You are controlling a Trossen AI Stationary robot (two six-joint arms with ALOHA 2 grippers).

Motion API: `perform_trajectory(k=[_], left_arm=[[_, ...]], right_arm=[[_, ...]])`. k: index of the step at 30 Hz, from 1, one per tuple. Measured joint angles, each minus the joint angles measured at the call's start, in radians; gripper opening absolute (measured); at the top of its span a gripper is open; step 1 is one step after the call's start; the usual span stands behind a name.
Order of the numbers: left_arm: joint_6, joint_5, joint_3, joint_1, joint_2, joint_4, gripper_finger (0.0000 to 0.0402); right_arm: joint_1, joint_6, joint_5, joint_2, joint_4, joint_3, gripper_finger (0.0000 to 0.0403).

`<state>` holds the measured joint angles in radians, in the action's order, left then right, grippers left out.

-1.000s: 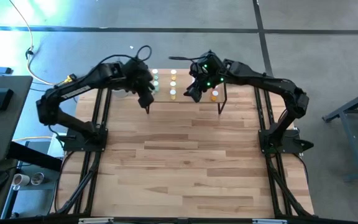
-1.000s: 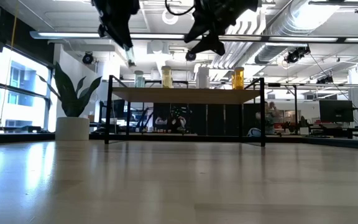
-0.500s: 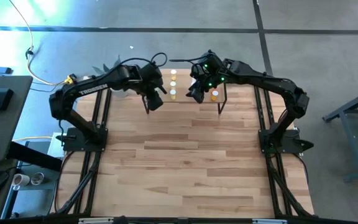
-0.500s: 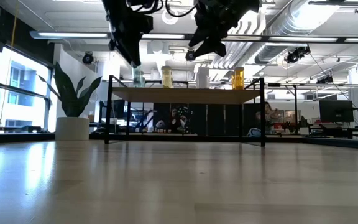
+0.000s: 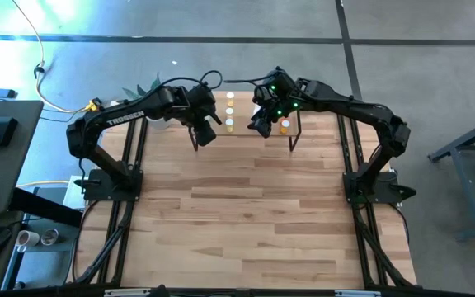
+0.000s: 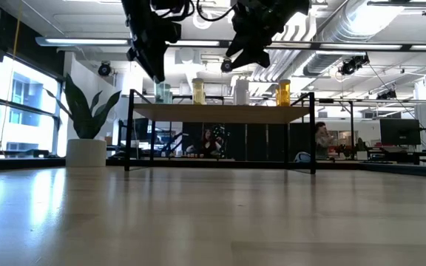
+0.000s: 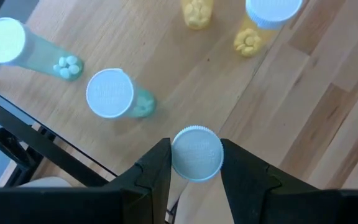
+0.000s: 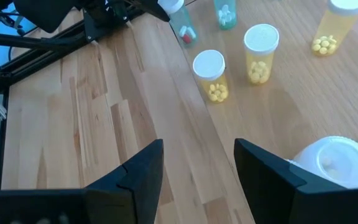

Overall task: Pick and place medicine bottles onto shelf by color
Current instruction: Put the blue pill bottle aligned with the other blue pill bottle on the shelf

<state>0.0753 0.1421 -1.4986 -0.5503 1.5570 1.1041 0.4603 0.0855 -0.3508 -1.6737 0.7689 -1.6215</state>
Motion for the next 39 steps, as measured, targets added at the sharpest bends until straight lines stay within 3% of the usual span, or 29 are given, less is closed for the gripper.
perform_trajectory(k=[17, 39], left_arm=[[-0.008, 0.001, -0.001, -0.006, 0.008, -0.008, 0.0116], [-0.008, 0.000, -0.009, -0.006, 0.000, -0.007, 0.0187]], right_arm=[[0.000, 0.002, 0.000, 0.000, 0.006, 0.000, 0.0187], [0.000, 0.007, 0.000, 0.000, 0.014, 0.000, 0.0187]])
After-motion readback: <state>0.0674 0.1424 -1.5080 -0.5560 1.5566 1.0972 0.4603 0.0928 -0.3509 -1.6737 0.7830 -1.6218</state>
